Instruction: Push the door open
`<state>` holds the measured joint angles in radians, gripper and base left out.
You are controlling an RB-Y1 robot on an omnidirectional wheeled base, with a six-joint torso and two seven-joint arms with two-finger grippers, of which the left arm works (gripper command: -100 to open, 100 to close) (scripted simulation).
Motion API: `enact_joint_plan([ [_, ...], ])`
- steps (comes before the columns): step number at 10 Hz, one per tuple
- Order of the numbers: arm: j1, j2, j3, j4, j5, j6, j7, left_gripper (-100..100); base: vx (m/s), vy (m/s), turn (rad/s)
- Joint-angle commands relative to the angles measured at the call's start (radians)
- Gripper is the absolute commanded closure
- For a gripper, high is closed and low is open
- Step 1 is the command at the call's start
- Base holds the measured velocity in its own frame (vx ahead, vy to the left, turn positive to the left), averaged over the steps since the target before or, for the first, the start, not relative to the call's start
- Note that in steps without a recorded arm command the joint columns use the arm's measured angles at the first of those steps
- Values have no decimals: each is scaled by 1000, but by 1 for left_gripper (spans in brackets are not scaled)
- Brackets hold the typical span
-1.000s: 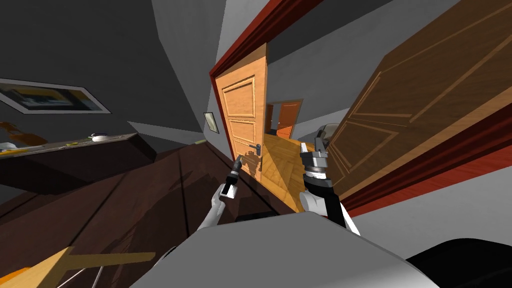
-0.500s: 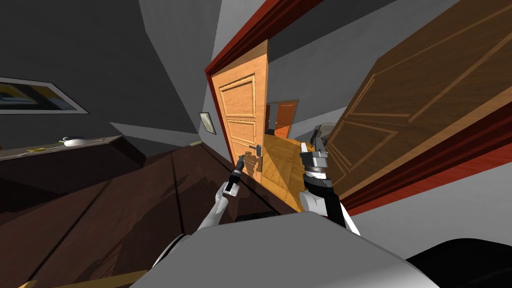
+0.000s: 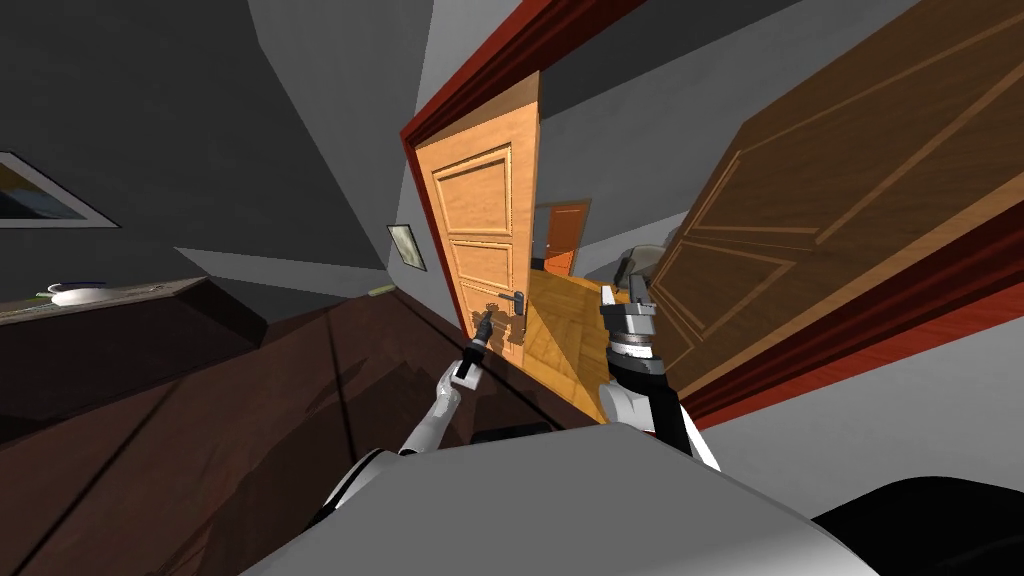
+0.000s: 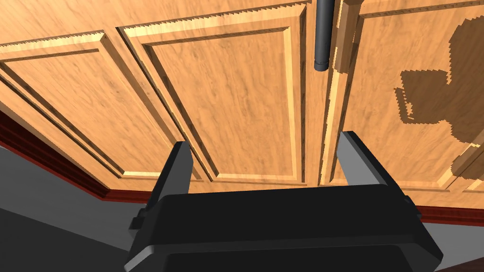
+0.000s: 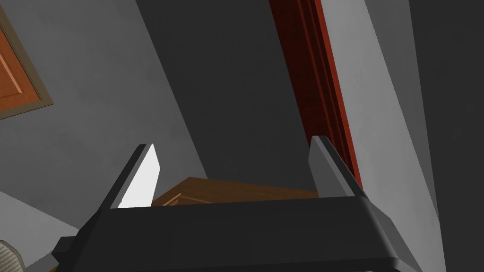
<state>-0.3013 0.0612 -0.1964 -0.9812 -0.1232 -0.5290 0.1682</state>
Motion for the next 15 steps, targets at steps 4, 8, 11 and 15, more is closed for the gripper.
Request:
enact_joint_plan([
  [4, -66, -14, -14, 106, -1, 1, 22, -100, 52, 96, -87],
  [8, -118, -30, -25, 190, -2, 2, 37, -100, 50, 93, -86],
  [11, -154, -43, -33, 248, -2, 3, 48, -100, 44, 83, -73],
  [15, -194, -61, -41, 313, -3, 4, 59, -100, 44, 74, -61],
])
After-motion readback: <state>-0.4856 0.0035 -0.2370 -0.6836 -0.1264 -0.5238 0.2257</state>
